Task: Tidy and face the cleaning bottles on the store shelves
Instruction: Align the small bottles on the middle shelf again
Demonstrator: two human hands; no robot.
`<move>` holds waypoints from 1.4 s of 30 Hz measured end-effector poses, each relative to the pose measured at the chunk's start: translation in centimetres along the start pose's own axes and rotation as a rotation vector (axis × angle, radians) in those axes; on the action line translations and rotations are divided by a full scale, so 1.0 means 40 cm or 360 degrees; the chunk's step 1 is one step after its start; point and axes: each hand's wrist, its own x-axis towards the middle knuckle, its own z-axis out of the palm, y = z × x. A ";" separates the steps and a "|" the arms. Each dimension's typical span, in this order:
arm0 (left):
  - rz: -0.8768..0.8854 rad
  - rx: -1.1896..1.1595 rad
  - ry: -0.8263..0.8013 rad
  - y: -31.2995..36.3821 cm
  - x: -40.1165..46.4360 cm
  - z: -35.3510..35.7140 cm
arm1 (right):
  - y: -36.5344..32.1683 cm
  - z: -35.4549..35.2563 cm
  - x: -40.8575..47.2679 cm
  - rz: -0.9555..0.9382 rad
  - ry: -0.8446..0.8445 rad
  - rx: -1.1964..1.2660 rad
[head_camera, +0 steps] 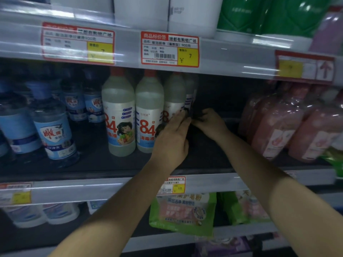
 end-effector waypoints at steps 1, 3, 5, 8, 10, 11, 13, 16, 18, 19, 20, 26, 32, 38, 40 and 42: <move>0.0017 0.0023 -0.0014 -0.001 0.001 0.003 | 0.007 -0.003 -0.018 -0.0032 -0.0004 -0.0015; 0.0047 0.0067 -0.0080 -0.001 0.003 0.003 | 0.017 -0.005 -0.060 -0.0111 -0.0037 -0.0095; 0.0074 0.0109 -0.0162 0.001 0.006 -0.001 | 0.025 0.003 -0.095 -0.0206 -0.0101 -0.0186; 0.0071 0.0156 -0.0331 0.003 0.007 0.000 | 0.030 0.018 -0.139 -0.0335 -0.0155 -0.0358; 0.0060 0.0193 -0.0409 0.007 0.011 -0.003 | 0.025 0.022 -0.160 -0.0430 -0.0146 -0.0485; 0.0051 0.0213 -0.0445 0.009 0.013 -0.004 | 0.021 0.021 -0.170 -0.0448 -0.0133 -0.0524; 0.0041 0.0224 -0.0476 0.015 0.013 -0.010 | 0.014 0.018 -0.187 -0.0461 -0.0097 -0.0577; 0.0065 0.0220 -0.0477 0.025 0.011 -0.020 | 0.018 0.009 -0.205 -0.0448 -0.0061 -0.0652; 0.0103 0.0226 -0.0512 0.031 0.011 -0.024 | 0.024 -0.003 -0.216 -0.0438 -0.0040 -0.0708; 0.0130 0.0235 -0.0527 0.034 0.011 -0.024 | 0.028 -0.009 -0.221 -0.0434 -0.0019 -0.0734; 0.0167 0.0241 -0.0527 0.036 0.010 -0.021 | 0.033 -0.015 -0.226 -0.0431 0.0002 -0.0756; 0.0269 0.0202 -0.0547 0.059 -0.007 -0.009 | 0.066 -0.022 -0.254 -0.0325 0.0014 -0.0732; 0.0173 0.0190 -0.0701 0.054 -0.002 -0.004 | 0.062 -0.008 -0.259 -0.0306 0.0059 -0.0795; 0.0143 0.0173 -0.0745 0.047 -0.003 0.012 | 0.063 -0.005 -0.266 -0.0337 0.0128 -0.0878; 0.0131 0.0160 -0.0765 0.044 -0.003 0.018 | 0.062 -0.001 -0.266 -0.0330 0.0139 -0.0886; 0.0126 0.0141 -0.0767 0.042 -0.002 0.021 | 0.063 -0.001 -0.264 -0.0336 0.0155 -0.0885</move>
